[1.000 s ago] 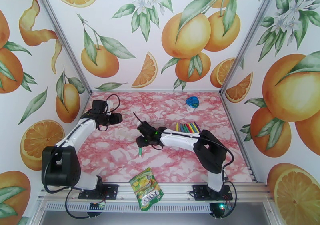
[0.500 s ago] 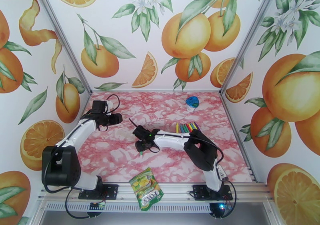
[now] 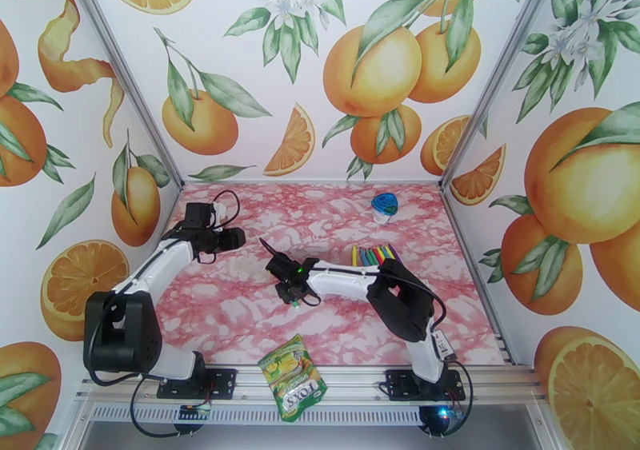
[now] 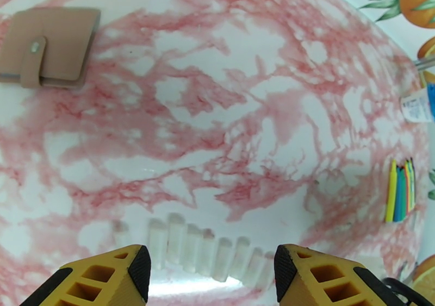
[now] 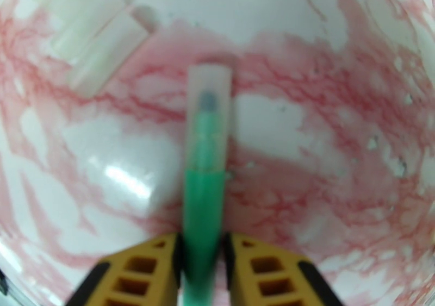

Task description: Open the pen caps

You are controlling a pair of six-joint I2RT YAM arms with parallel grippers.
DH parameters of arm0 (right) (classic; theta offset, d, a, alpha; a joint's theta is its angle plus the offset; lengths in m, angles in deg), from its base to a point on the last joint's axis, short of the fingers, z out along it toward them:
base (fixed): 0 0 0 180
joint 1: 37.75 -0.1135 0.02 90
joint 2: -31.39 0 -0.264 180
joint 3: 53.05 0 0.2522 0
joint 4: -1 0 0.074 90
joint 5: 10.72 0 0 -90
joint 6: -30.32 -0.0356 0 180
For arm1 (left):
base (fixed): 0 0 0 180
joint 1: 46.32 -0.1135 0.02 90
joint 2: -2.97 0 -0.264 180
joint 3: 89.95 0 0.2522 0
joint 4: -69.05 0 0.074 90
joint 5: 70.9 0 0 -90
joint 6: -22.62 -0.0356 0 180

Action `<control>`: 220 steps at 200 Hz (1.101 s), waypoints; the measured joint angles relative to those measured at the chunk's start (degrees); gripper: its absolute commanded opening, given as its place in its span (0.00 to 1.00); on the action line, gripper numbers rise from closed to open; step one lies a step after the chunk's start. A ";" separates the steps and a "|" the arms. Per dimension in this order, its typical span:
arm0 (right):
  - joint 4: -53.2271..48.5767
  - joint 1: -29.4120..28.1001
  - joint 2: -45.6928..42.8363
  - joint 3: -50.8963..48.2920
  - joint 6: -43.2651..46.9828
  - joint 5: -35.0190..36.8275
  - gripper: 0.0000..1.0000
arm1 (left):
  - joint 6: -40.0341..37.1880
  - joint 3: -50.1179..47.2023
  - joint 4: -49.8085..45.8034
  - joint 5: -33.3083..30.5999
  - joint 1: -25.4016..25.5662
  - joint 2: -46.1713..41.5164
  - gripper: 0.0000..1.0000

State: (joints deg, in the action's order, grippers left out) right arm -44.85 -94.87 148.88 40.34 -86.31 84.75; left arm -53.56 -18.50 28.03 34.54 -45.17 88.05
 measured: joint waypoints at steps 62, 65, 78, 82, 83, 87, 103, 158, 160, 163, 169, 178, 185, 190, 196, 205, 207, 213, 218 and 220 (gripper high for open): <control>0.02 -0.20 0.17 0.35 -0.42 1.57 0.14 | 1.46 -0.50 1.55 1.60 0.00 -1.01 0.64; 0.17 -0.20 0.17 0.35 -0.42 1.75 0.14 | 1.60 -0.66 1.90 1.81 0.00 -1.14 0.64; 1.07 0.04 0.13 0.00 -0.39 2.34 0.13 | 2.38 -1.20 2.89 2.89 0.00 -1.60 0.64; 1.49 0.15 -0.04 -0.26 -0.39 2.47 0.13 | 2.60 -1.33 3.15 3.26 0.00 -1.66 0.64; 1.57 0.17 -0.09 -0.33 -0.39 2.49 0.13 | 2.69 -1.38 3.26 3.41 0.00 -1.68 0.64; 2.08 0.28 -0.24 -0.74 -0.39 2.51 0.13 | 2.80 -1.44 3.48 3.82 0.00 -1.70 0.64; 3.93 1.22 -1.73 -3.08 -0.33 2.56 0.12 | 3.80 -1.57 4.52 5.62 0.20 -1.70 0.64; 9.77 5.68 -9.64 -10.80 1.40 2.05 0.11 | 4.90 -1.60 6.93 9.55 3.50 -1.05 0.64; 10.12 5.81 -10.01 -11.02 1.44 2.01 0.11 | 4.92 -1.57 6.97 9.68 3.67 -0.98 0.64; 10.49 5.92 -10.56 -11.34 1.60 2.03 0.11 | 5.11 -1.57 7.17 9.94 3.96 -0.76 0.64; 11.39 6.23 -11.74 -12.07 1.64 2.03 0.11 | 5.33 -1.57 7.48 10.43 4.55 -0.33 0.64; 12.59 6.58 -13.27 -12.98 1.81 2.01 0.10 | 5.75 -1.55 8.13 11.28 5.40 0.31 0.64; 13.84 6.80 -14.56 -13.84 2.03 1.95 0.10 | 6.08 -1.55 8.76 12.02 6.05 0.85 0.64; 14.51 6.97 -15.28 -14.38 2.03 1.86 0.10 | 6.38 -1.55 9.22 12.55 6.49 1.18 0.64; 15.43 7.15 -16.22 -15.10 2.12 1.79 0.10 | 6.84 -1.44 9.64 13.16 6.97 1.53 0.64; 16.65 7.37 -17.49 -16.15 2.25 1.62 0.10 | 7.26 -1.22 10.32 14.08 7.76 2.03 0.64; 16.94 7.43 -17.73 -16.37 2.27 1.60 0.10 | 7.30 -1.18 10.51 14.29 7.96 2.14 0.64; 17.66 7.58 -18.38 -17.00 2.36 1.60 0.10 | 7.65 -0.90 10.95 14.95 8.41 2.47 0.64; 18.34 7.69 -18.95 -17.57 2.47 1.55 0.10 | 8.00 -0.68 11.50 15.56 8.81 2.78 0.64; 18.69 7.69 -19.15 -17.81 2.49 1.55 0.10 | 8.22 -0.59 11.74 15.80 8.96 2.86 0.64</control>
State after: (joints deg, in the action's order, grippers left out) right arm -26.17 -87.18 129.73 22.53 -83.82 86.30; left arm -45.34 -19.09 39.76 50.35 -36.21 90.91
